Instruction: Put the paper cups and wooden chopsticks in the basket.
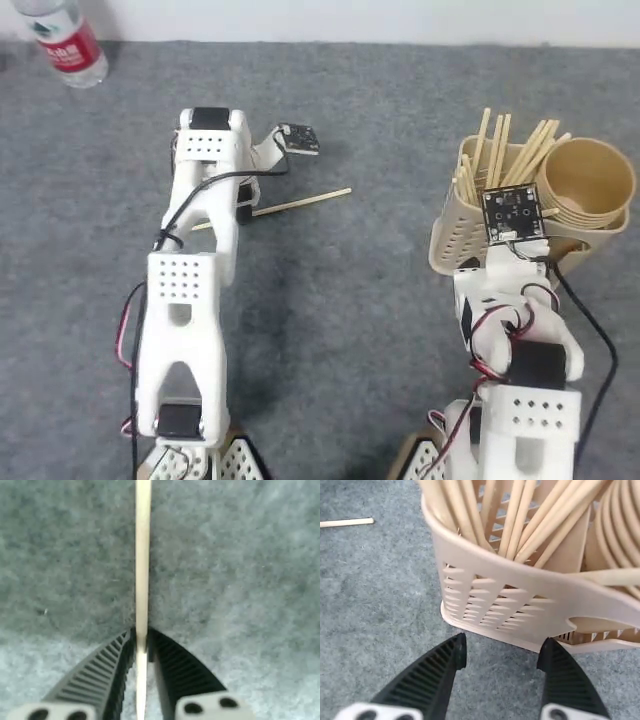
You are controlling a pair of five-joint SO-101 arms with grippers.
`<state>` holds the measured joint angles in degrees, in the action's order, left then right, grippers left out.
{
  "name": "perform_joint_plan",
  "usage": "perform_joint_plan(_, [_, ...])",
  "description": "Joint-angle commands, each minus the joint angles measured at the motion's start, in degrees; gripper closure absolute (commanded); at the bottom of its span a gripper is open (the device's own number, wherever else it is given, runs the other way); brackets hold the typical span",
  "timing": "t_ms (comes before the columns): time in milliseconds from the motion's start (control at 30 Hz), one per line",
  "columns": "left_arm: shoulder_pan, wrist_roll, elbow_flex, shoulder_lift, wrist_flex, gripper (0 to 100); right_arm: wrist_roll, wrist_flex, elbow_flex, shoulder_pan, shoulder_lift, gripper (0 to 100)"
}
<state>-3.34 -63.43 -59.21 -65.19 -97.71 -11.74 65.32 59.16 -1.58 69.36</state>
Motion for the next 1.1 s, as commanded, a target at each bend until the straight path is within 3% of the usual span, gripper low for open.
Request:
perform_joint_plan(0, [0.88, -0.7, -8.92, -4.84, -2.99, 99, -0.88, -0.13, -0.53, -0.84, 0.57, 76.4])
perform_joint_plan(167, [1.05, 0.88, -6.55, 1.67, -3.08, 99, -0.88, -0.04, -0.53, -0.92, 0.57, 76.4])
perform_joint_plan(333, [2.55, 5.01, 0.13, 17.85, -3.08, 99, -0.88, 0.04, -0.53, -0.92, 1.27, 76.4])
perform_joint_plan(567, [5.45, 4.4, 33.1, 51.69, -2.99, 99, -0.44, 0.66, 2.29, -6.64, 13.49, 76.4])
perform_joint_plan(800, [8.26, 5.19, 57.71, 83.87, -1.49, 99, -0.44, 4.09, 5.71, -6.55, 27.82, 76.5])
perform_joint_plan(933, [8.88, 16.35, 66.33, 95.47, 5.1, 99, -0.44, 4.88, 5.54, -7.87, 27.47, 82.5])
perform_joint_plan(1067, [10.29, 34.29, 72.48, 105.41, 16.26, 99, -0.44, 4.0, 5.45, -10.95, 25.45, 90.5])
